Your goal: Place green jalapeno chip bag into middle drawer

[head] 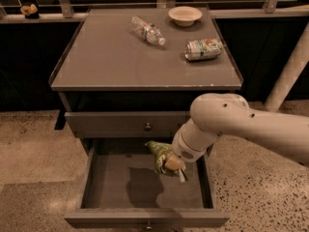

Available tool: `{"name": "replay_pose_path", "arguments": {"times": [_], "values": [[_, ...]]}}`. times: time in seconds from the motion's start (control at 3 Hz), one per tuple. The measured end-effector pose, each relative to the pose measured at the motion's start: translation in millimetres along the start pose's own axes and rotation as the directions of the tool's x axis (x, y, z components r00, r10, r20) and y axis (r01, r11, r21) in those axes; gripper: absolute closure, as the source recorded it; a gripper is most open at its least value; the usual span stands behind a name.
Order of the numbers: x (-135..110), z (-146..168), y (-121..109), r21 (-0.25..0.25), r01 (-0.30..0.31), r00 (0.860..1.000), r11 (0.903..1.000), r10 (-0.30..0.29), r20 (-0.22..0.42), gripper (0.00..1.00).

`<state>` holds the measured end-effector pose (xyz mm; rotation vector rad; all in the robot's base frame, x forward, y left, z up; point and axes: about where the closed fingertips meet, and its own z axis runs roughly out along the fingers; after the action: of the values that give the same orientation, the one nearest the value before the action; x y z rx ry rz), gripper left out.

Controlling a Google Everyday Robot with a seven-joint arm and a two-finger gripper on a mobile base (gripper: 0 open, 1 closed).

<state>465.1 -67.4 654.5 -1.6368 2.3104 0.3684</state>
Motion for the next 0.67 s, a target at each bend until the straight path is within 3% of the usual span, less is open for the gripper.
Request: {"name": "replay_pose_path", "arguments": {"times": [0.33,0.67], "values": [[13,43,-19,-0.02,-0.077,0.997,0.9968,0.077,0.019,1.0],[23,83,-46,-0.055,-0.163,0.986,0.9851,0.164,0.029,1.0]]}}
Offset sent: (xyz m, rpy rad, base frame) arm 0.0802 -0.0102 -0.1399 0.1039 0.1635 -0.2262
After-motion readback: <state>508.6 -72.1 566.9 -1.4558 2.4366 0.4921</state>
